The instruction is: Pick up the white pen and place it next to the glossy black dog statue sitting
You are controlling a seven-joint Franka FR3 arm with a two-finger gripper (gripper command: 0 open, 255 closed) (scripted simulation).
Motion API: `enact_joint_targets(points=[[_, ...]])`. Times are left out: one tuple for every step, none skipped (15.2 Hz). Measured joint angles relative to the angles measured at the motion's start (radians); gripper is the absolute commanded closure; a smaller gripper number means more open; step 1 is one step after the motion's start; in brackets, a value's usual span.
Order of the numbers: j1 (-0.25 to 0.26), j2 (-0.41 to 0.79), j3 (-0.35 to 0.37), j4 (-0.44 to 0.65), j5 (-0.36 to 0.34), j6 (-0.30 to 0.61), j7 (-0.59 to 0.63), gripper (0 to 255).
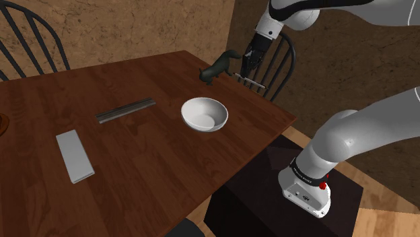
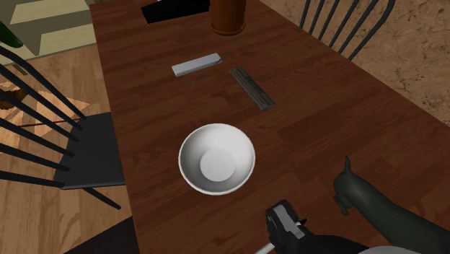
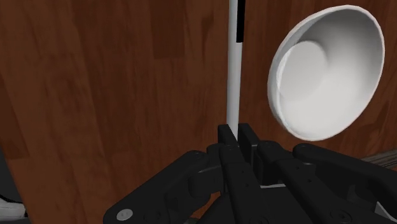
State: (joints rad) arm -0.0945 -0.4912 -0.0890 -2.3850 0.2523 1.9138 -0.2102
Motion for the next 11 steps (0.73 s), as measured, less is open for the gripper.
enact_joint_targets(points=[[0.0, 0.0, 0.001, -0.015, 0.002, 0.015, -0.003, 255], [0.001, 0.008, -0.001, -0.019, 0.003, 0.026, -0.008, 255], [0.001, 0.008, 0.0, -0.033, 0.005, 0.04, -0.011, 255], [0.002, 0.011, 0.0, -0.043, 0.006, 0.052, -0.014, 255], [0.003, 0.016, 0.001, -0.053, 0.009, 0.067, -0.017, 255], [0.003, 0.018, 0.001, -0.064, 0.011, 0.08, -0.02, 255], [0.004, 0.027, 0.0, -0.072, 0.013, 0.096, -0.026, 255], [0.003, 0.026, -0.002, -0.086, 0.014, 0.109, -0.031, 255], [0.005, 0.034, -0.001, -0.095, 0.017, 0.125, -0.035, 255], [0.005, 0.035, -0.002, -0.107, 0.018, 0.137, -0.039, 255], [0.005, 0.037, -0.002, -0.115, 0.02, 0.147, -0.043, 255]])
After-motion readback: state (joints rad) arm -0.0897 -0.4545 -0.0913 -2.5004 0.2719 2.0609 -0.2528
